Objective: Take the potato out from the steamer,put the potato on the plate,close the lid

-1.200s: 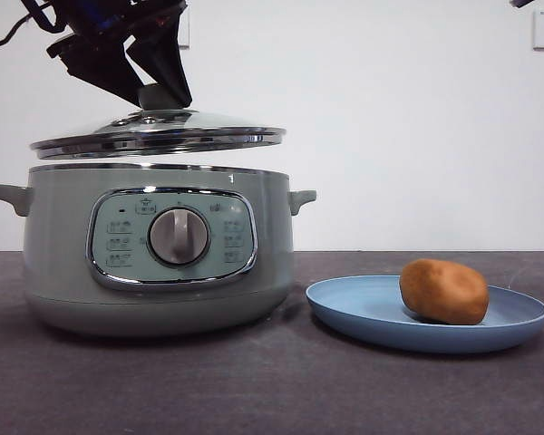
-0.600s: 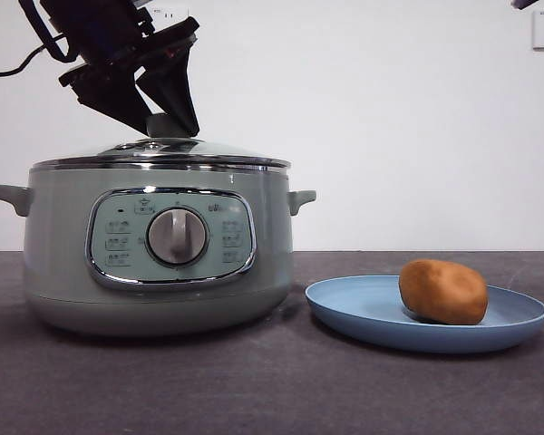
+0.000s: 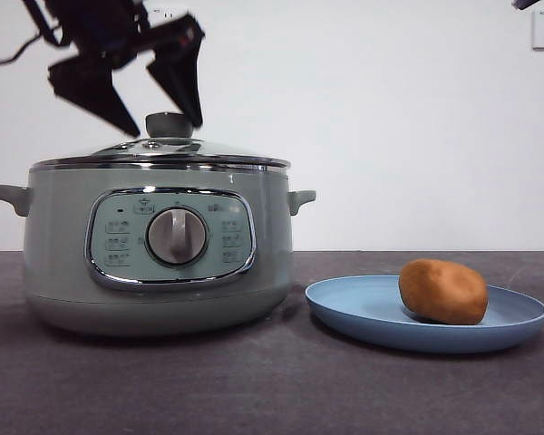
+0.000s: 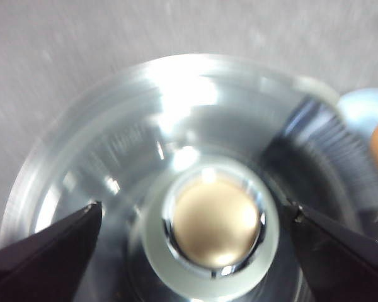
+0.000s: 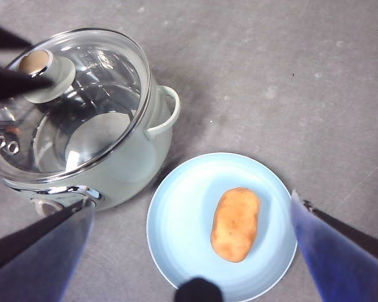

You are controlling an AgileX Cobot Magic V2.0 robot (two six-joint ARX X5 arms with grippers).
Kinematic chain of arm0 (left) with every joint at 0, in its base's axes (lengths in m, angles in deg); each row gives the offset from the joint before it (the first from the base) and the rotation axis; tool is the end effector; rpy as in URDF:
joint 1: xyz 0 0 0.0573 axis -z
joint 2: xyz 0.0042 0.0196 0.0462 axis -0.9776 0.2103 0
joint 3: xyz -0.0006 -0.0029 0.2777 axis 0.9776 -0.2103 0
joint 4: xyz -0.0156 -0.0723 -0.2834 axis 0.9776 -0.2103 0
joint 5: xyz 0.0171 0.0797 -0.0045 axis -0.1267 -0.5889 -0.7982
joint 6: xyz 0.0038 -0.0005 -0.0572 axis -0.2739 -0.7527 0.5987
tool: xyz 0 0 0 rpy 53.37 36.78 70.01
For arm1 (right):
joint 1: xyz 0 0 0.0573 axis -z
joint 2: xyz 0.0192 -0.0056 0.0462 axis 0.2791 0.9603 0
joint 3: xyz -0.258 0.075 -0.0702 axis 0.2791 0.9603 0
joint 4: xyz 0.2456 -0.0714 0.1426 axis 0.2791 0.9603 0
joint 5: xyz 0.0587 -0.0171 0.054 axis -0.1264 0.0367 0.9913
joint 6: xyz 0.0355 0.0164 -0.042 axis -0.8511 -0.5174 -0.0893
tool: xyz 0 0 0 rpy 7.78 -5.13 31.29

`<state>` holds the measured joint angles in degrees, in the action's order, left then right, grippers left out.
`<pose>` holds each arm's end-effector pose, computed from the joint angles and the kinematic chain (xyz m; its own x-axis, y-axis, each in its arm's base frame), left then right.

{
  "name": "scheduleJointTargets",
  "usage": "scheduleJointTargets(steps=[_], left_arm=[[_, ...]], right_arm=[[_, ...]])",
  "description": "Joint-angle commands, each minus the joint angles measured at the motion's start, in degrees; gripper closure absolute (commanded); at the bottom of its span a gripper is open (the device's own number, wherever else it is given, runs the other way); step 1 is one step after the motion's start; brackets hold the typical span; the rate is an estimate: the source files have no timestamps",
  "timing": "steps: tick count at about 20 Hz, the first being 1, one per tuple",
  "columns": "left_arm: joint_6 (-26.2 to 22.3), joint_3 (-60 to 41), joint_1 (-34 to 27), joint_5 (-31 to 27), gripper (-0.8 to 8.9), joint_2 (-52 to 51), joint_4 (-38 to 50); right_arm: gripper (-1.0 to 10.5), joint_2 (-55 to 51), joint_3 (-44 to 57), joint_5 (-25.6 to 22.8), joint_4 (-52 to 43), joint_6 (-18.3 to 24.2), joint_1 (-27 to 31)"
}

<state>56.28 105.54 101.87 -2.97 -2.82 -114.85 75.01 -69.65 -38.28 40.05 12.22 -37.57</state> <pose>0.3373 -0.1524 0.3291 0.6376 -0.3473 -0.6876 0.4642 0.8856 -0.0169 0.2135 0.0893 0.4002 0.6697 0.4293 -0.6060 -0.4631 0.8793 0.1112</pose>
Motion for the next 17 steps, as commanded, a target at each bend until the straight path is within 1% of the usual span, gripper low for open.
scheduleJointTargets(steps=[1,2,3,4,5,6,8,9,10,11,15,16,17], left_arm=[[0.2,8.5,-0.1,-0.2,3.29,-2.0,-6.2],[0.0,12.7,-0.1,-0.1,3.29,-2.0,-10.3],[0.0,18.2,-0.1,0.0,3.29,-2.0,-15.9],[-0.5,22.6,0.0,0.2,3.3,-2.0,-20.4],[-1.7,27.7,0.0,1.1,3.43,-2.0,-25.8],[-2.6,32.3,0.1,3.1,3.43,-2.0,-31.0],[-5.0,39.8,0.1,10.0,3.43,-2.0,-41.0],[-7.0,42.5,0.1,13.0,3.43,-2.0,-44.6],[-7.3,43.5,0.0,15.4,3.44,-2.8,-44.6],[-7.5,43.7,0.1,16.5,3.46,-3.5,-44.6],[-7.5,43.7,0.1,16.3,3.56,-4.2,-44.6],[-7.5,43.7,0.1,16.3,4.52,-4.2,-44.6],[-7.6,43.7,0.1,16.3,5.53,-4.2,-44.6]], right_arm=[[4.1,0.0,-0.2,0.2,0.0,-0.5,0.0],[4.1,0.0,-0.2,0.3,0.0,-0.5,-0.1],[4.1,0.0,-0.2,1.9,-0.1,-0.5,-0.1],[4.1,0.0,-0.2,4.0,-0.2,-0.5,-0.1],[4.1,0.0,-0.2,7.2,-0.5,-0.5,-0.1],[4.1,0.0,-0.2,9.6,-0.9,-0.5,-0.1],[4.1,0.0,-0.2,14.1,-1.0,-0.5,-0.1],[4.1,0.0,-0.2,16.0,-1.0,-0.5,-0.1],[4.1,0.0,-0.2,17.1,-1.2,-0.5,-0.1],[4.1,0.0,-0.2,17.4,-1.4,-0.5,-0.1],[4.1,0.0,-0.2,17.6,-1.7,-0.5,-0.1],[4.2,0.0,-0.2,17.6,-1.8,-0.6,-0.1],[4.5,0.0,-0.2,17.6,-1.7,-0.6,-0.1]])
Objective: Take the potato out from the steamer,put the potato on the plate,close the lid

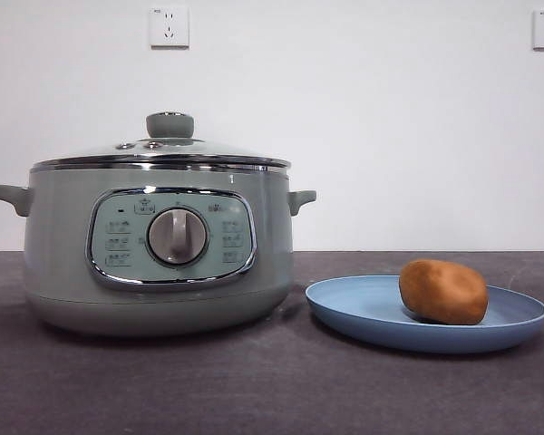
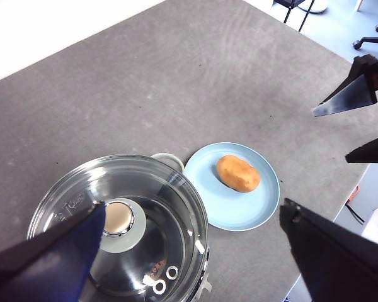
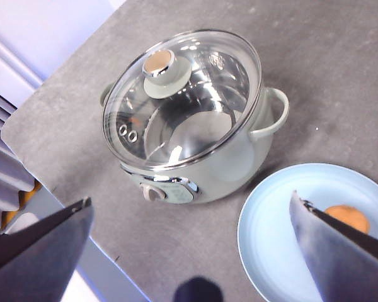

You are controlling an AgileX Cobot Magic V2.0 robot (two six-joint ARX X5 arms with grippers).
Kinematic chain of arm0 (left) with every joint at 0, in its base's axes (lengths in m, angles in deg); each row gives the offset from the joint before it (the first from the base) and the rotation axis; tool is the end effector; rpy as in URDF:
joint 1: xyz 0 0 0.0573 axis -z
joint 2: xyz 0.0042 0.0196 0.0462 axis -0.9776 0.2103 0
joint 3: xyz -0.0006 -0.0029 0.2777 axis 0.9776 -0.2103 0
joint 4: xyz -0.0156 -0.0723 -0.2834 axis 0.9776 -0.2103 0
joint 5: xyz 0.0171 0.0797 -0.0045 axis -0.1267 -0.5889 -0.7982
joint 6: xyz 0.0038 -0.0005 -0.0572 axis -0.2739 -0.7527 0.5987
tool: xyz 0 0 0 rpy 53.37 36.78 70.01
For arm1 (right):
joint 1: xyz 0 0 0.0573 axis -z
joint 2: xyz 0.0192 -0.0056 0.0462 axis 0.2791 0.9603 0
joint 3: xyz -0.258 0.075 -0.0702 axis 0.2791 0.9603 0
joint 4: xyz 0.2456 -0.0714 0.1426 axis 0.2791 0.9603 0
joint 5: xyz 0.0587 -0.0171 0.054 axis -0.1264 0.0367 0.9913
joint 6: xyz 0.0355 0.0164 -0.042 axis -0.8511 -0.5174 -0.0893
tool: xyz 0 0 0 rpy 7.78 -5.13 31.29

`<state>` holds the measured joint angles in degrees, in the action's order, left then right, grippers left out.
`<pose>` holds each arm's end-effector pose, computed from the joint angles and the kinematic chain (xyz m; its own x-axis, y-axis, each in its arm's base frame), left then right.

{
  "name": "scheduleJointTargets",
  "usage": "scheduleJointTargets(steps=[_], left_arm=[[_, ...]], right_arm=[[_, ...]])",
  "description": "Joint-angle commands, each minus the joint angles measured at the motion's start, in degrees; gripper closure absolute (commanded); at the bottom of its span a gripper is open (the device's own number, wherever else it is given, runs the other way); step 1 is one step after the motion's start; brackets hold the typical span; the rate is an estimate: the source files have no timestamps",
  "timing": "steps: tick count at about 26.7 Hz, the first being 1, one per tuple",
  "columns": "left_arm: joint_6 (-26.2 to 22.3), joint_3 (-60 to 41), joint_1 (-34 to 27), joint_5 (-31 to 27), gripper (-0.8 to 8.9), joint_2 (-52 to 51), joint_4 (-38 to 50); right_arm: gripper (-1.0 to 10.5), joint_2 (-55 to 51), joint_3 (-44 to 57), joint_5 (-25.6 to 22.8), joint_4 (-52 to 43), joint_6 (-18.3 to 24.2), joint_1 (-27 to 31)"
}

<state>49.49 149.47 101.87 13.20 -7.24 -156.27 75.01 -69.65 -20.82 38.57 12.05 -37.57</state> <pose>0.2172 -0.1094 0.5497 0.5556 -0.6126 -0.5621 0.7026 0.7075 -0.0766 0.2089 0.0983 0.4042 0.5094 0.6772 -0.5309 -0.6473 0.7081 0.2821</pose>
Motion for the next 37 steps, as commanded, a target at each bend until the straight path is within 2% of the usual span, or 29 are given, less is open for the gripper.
scheduleJointTargets(steps=[1,2,3,4,8,11,29,33,37], left_arm=[[-1.4,-0.3,0.1,0.2,7.07,0.3,-3.2],[-2.5,-0.3,0.1,0.1,8.53,0.3,-3.2],[-3.0,-0.3,0.1,0.1,8.21,0.3,-3.2],[-3.3,-0.3,0.1,0.2,8.2,0.3,-3.2],[-3.1,-0.3,0.1,0.2,8.2,0.3,-3.1],[-1.3,-0.3,0.1,0.2,8.17,0.3,-3.1],[-1.2,-0.3,-0.1,0.1,8.17,0.3,-2.6],[-0.6,-0.3,-0.1,-1.6,8.17,-1.2,-1.8],[-0.7,-3.1,-0.1,-4.6,8.17,-5.2,3.3]], right_arm=[[5.5,0.0,-0.2,0.1,-0.1,-0.4,-0.1],[7.1,0.0,-0.2,0.2,0.2,-0.3,-0.1],[9.0,0.0,-0.2,0.2,0.3,0.0,-0.1],[9.7,0.0,-0.2,0.2,0.3,0.5,-0.1],[9.6,0.0,-0.2,0.2,0.7,0.8,-0.1],[9.5,0.0,-0.2,0.2,0.8,0.7,-0.1],[9.5,0.0,-0.2,0.1,0.3,0.9,0.0],[9.5,0.0,-0.2,0.1,0.3,0.9,0.0],[9.5,0.0,-0.2,0.1,0.4,0.9,0.0]])
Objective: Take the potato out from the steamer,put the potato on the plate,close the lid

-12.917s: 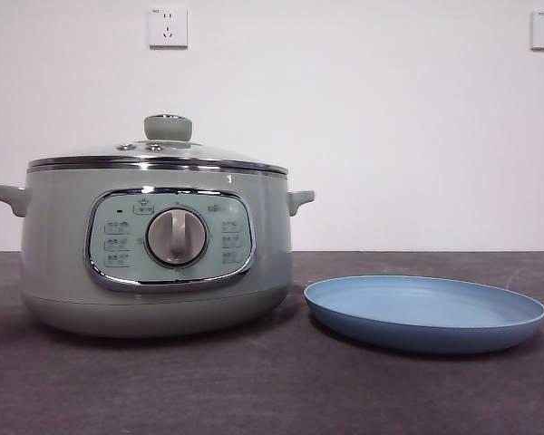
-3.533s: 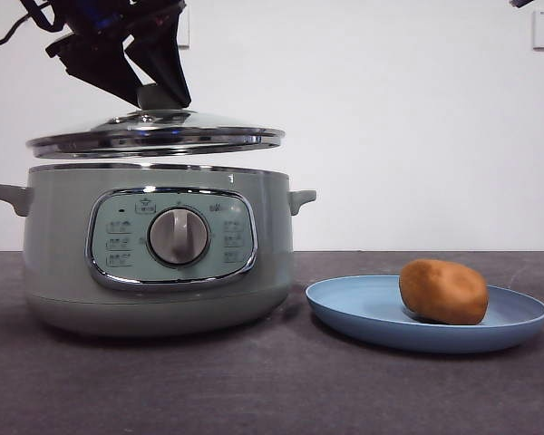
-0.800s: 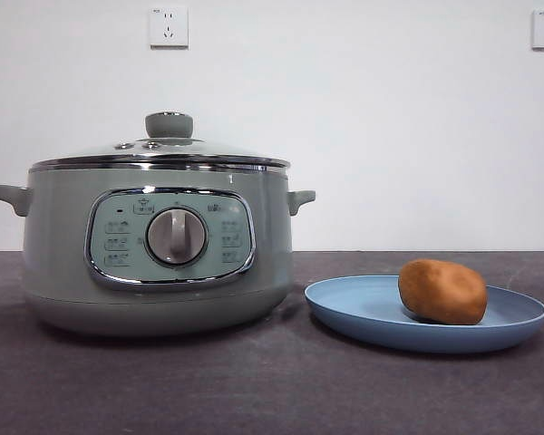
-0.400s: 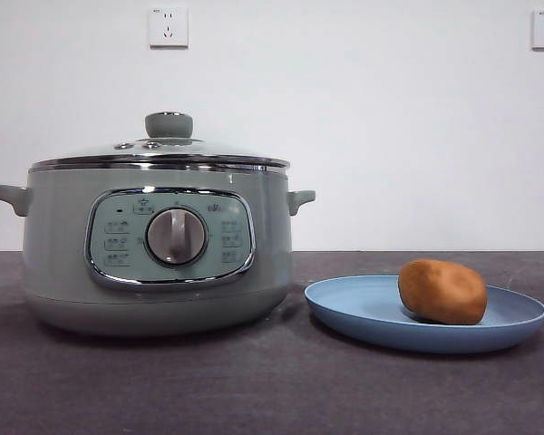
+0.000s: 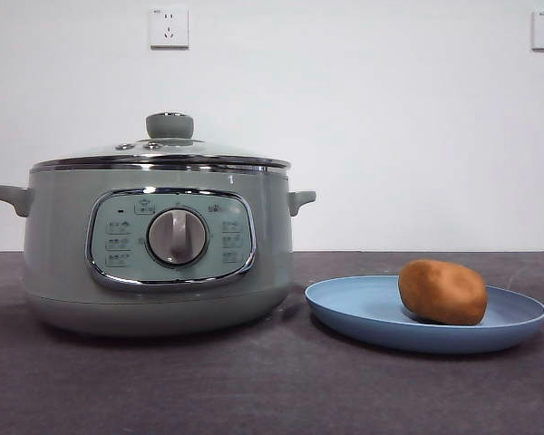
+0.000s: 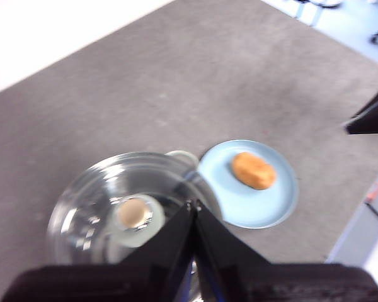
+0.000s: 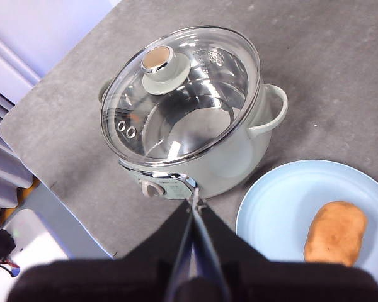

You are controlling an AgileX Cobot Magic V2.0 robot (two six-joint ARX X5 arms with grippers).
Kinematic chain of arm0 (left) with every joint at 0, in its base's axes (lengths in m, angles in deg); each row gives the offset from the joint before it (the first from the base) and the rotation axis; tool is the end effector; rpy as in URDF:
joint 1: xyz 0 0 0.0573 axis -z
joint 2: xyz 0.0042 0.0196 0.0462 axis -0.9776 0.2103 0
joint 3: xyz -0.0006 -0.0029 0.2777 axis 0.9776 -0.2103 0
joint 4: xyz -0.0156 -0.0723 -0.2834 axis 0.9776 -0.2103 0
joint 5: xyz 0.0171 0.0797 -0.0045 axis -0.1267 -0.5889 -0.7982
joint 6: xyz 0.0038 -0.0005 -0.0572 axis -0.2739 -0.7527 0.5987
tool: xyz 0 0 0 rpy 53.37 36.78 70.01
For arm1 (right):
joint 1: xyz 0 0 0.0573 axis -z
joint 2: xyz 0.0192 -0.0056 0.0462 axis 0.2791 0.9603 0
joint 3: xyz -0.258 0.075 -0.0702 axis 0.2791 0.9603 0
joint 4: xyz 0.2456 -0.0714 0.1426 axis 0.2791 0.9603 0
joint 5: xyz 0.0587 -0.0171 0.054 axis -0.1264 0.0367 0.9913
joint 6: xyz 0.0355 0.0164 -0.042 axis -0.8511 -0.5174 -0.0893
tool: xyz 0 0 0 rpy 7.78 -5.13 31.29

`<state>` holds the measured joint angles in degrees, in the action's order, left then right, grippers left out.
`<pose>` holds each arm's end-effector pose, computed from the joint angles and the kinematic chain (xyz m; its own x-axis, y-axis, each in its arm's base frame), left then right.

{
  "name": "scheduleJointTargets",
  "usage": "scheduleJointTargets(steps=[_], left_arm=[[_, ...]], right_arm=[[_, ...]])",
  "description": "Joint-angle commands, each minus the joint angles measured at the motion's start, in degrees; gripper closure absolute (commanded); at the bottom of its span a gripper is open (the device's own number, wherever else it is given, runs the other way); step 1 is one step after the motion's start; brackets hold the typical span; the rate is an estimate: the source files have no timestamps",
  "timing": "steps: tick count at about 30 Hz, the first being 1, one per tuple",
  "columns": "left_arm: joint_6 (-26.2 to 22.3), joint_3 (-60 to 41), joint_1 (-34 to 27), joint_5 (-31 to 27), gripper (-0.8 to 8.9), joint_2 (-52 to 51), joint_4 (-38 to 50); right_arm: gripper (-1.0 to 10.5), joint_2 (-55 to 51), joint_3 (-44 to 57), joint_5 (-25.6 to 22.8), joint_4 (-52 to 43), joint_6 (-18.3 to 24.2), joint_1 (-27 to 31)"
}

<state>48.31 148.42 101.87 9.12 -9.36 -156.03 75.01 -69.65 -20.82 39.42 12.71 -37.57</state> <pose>0.2067 -0.1022 0.5528 0.6107 -0.5628 -0.5570 0.6714 0.7410 -0.0126 0.2081 0.0980 0.4030 0.5020 0.6743 -0.5416 -0.6500 0.7073 0.2781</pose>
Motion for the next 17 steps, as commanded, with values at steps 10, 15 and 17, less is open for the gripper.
scheduleJointTargets(steps=[10,15,17], left_arm=[[7.2,-52.5,-1.4,0.0,8.17,-32.8,38.6],[14.9,-80.2,-6.1,0.0,8.17,-52.0,57.4],[16.5,-88.4,-7.9,-0.1,8.17,-58.4,62.9]], right_arm=[[9.5,0.0,-0.2,0.1,-0.5,0.2,0.0],[9.5,0.0,-0.2,0.1,-0.5,0.2,0.0],[9.5,0.0,-0.2,0.1,-0.5,0.2,0.0]])
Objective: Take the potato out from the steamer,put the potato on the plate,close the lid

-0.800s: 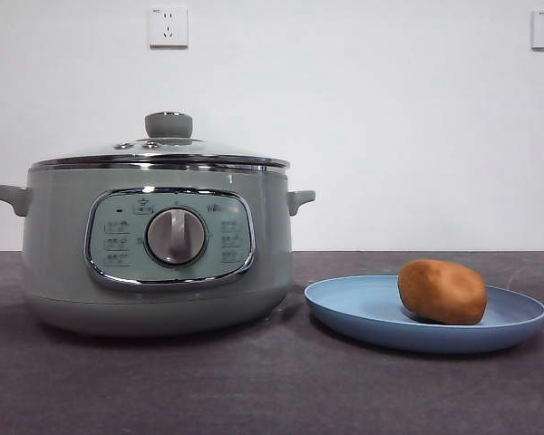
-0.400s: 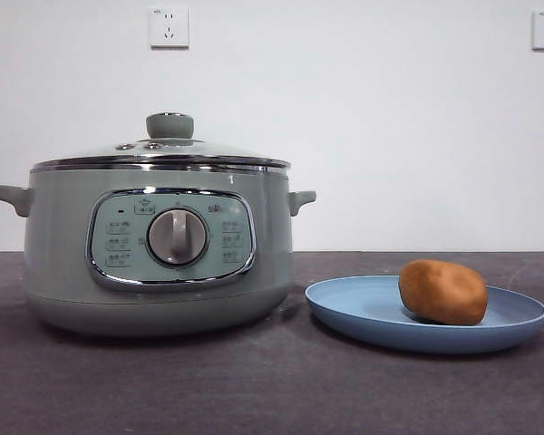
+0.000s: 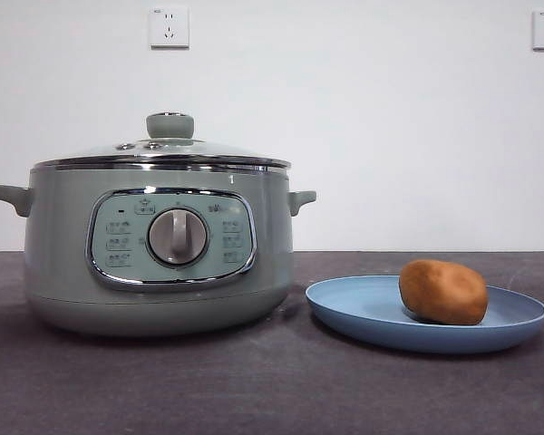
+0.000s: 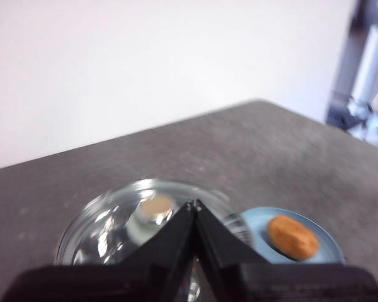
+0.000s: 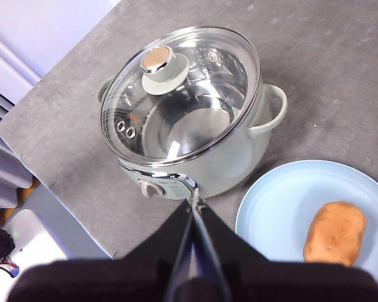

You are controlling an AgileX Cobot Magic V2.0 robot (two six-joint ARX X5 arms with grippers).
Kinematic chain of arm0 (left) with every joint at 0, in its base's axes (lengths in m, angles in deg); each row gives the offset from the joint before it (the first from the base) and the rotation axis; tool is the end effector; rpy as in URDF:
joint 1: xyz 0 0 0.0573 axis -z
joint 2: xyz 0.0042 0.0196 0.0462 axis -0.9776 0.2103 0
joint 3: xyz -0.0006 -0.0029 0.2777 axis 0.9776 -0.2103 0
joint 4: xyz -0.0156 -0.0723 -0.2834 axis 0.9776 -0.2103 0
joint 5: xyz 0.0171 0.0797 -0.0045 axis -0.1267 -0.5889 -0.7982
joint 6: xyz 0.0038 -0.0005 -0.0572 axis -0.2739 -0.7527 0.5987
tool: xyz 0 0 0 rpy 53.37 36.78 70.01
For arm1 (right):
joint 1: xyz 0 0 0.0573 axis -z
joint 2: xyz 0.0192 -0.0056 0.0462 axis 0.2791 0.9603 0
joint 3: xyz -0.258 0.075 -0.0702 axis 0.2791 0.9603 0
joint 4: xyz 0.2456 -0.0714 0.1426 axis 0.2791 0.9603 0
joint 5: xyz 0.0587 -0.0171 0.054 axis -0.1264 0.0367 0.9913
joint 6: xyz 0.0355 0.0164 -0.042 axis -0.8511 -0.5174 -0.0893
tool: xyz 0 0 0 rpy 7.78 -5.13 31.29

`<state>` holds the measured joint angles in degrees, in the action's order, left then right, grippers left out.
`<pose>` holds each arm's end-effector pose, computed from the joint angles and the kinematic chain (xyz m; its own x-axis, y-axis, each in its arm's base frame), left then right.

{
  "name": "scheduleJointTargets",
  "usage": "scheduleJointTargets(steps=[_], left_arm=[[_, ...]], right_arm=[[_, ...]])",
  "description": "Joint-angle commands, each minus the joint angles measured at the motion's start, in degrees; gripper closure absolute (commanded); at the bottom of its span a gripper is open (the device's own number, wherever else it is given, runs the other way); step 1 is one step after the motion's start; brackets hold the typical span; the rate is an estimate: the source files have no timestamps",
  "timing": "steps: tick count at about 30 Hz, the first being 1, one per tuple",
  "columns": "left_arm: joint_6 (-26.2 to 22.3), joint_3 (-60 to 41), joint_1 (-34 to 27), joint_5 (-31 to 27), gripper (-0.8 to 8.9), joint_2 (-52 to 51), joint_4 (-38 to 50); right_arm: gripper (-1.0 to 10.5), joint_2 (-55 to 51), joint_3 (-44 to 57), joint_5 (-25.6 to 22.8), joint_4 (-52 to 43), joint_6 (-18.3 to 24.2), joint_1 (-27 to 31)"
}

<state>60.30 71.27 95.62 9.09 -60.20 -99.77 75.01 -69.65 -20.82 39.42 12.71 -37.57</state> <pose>0.1305 -0.0514 0.3618 0.8334 -0.5453 -0.0898 0.5417 0.8382 -0.0631 0.2081 0.0980 0.4030 0.5020 0.6743 -0.5416 -0.6500 0.7073 0.2781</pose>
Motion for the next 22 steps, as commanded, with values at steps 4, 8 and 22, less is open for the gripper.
scheduleJointTargets(steps=[4,8,22], left_arm=[[7.1,-23.8,-4.3,-0.3,8.17,-18.6,14.1],[9.6,-31.8,-6.2,-0.3,8.17,-26.5,16.2],[14.3,-40.8,-9.7,-6.4,8.17,-29.0,15.1]], right_arm=[[9.5,0.0,-0.2,0.1,-0.5,0.2,0.0],[9.5,0.0,-0.2,0.2,-0.5,0.2,0.0],[9.5,-0.1,-0.2,0.1,-0.4,0.2,0.0]])
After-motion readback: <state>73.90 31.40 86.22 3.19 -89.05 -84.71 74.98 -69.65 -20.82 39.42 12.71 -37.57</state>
